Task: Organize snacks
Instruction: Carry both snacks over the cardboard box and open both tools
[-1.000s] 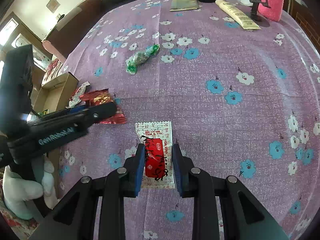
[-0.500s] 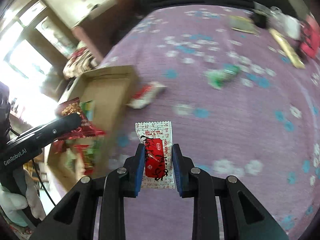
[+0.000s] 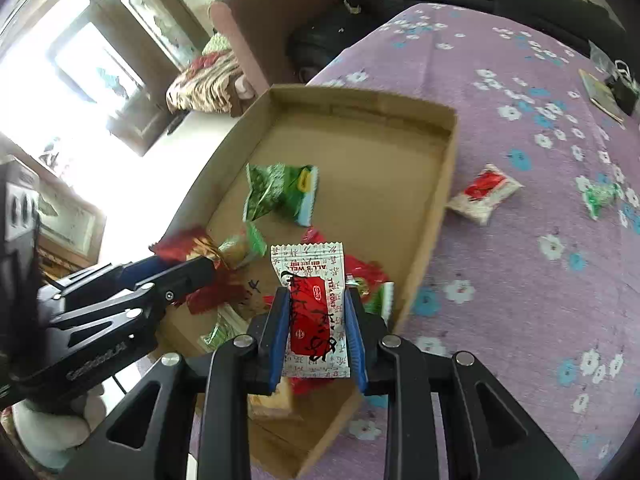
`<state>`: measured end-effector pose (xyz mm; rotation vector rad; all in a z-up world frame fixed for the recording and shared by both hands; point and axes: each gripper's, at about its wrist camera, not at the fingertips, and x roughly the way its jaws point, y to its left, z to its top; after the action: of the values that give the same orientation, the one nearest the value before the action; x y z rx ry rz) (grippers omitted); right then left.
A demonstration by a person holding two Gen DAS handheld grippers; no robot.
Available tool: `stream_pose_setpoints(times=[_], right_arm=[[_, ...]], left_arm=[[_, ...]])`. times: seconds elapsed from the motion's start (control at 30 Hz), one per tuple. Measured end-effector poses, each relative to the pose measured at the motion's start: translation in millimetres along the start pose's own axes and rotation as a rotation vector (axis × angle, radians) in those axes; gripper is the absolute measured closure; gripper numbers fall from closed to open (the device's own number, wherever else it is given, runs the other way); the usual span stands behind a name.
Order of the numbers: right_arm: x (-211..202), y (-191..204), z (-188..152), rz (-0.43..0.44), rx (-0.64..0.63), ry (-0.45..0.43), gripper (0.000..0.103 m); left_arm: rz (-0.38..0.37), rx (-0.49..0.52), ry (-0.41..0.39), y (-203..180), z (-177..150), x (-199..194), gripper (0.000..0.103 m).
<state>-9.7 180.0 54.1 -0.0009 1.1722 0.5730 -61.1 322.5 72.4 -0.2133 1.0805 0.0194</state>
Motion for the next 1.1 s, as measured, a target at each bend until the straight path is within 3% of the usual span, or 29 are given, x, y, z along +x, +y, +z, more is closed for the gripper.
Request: stream_pose_setpoints(times=[0.1, 0.13, 0.43, 0.63, 0.9, 1.1], right_arm=[[4.0, 6.9, 0.9, -0.005, -0.007, -0.005, 0.074], [5.4, 8.1, 2.4, -0.003, -0.003, -0.003, 0.074], [-10.8, 7.1, 13.2, -0.033, 0.038, -0.051, 0.073], [-32.3, -11.1, 12.5, -0.070, 0.098, -0.092, 0.072], [-48.4, -45.6, -2.4, -0.086, 0.169, -0.103, 0.071], [-62.6, -76.6, -15.7, -0.094, 0.221, -0.110, 0.071]], left_arm=[[0.008, 0.003, -0.016, 2.9, 3.0, -5.3, 0.042], [0.014, 0.004, -0.020, 3.0, 4.4, -7.7, 0.041], [-0.014, 0.048, -0.113, -8.5, 11.4, -32.5, 0.038], [-0.005, 0.086, -0.087, -28.5, 19.1, -37.1, 0.038], [0.090, 0.186, -0.081, -64.7, 15.5, -34.7, 0.038], [0.098, 0.219, -0.062, -86.7, 11.3, -29.7, 0.038]])
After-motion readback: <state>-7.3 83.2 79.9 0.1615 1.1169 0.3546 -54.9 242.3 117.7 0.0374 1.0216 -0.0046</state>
